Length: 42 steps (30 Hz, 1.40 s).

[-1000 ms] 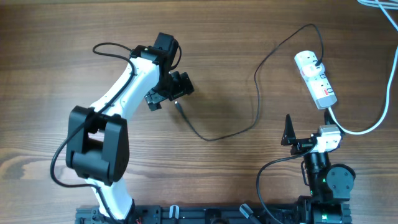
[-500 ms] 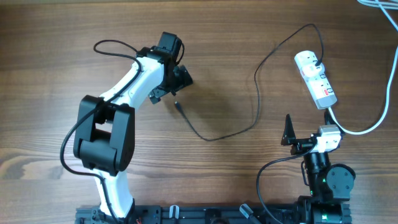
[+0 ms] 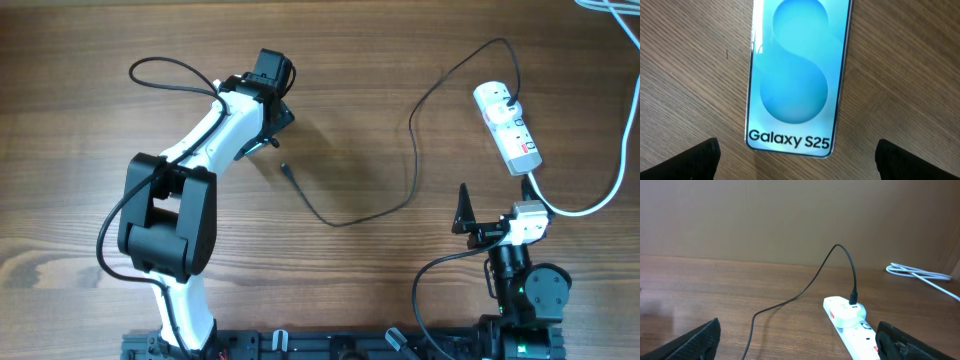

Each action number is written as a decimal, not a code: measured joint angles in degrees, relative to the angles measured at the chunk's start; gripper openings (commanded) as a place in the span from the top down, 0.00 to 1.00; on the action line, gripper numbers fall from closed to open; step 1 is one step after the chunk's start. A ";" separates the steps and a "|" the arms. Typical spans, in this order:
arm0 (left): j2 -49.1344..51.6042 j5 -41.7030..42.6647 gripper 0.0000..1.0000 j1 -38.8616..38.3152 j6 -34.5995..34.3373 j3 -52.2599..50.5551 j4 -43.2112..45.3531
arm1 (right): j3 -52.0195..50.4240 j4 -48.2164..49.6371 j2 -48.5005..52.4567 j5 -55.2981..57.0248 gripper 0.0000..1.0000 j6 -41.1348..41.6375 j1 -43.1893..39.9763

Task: Plug charger to phone and switch on socket
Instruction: 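Lower the left gripper and grasp the phone's top edge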

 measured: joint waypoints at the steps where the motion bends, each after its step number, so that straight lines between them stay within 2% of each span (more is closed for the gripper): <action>1: 0.00 -0.66 0.00 0.02 0.00 0.02 0.35 | 0.00 0.00 0.00 0.00 0.01 0.00 0.00; 12: 0.46 -2.40 0.00 4.66 0.07 0.02 5.29 | 0.00 0.00 0.00 0.00 0.00 0.00 0.00; 17: 4.37 -2.49 0.00 4.66 0.26 0.02 8.94 | 0.00 0.00 0.00 0.00 0.00 0.00 0.00; 24: 6.43 -2.19 0.00 4.61 0.24 0.31 7.74 | 0.00 0.00 0.00 0.00 0.00 0.00 0.00; 25: 6.43 -2.03 0.02 4.61 0.24 0.48 7.10 | 0.00 0.00 0.00 0.00 0.00 0.00 0.00; 26: 6.43 -1.92 0.00 4.61 0.24 0.52 6.84 | 0.00 0.00 0.00 0.00 0.00 0.00 0.00; 31: 6.43 -1.62 0.01 4.61 0.22 0.79 6.03 | 0.00 0.00 0.00 0.00 0.00 0.00 0.00; 32: 6.43 -1.57 0.08 4.63 0.22 0.79 6.03 | 0.00 0.00 0.00 0.00 0.00 0.00 0.00; 34: 6.43 -1.29 0.12 4.63 0.09 0.79 6.01 | 0.00 0.00 0.00 0.00 0.00 0.00 0.00; 40: 6.43 -0.74 0.13 4.61 0.22 0.85 5.99 | 0.00 0.00 0.00 0.00 0.00 0.00 0.00; 42: 6.43 0.81 0.07 4.70 1.62 0.90 6.36 | 0.00 0.00 0.00 0.00 0.00 0.00 0.00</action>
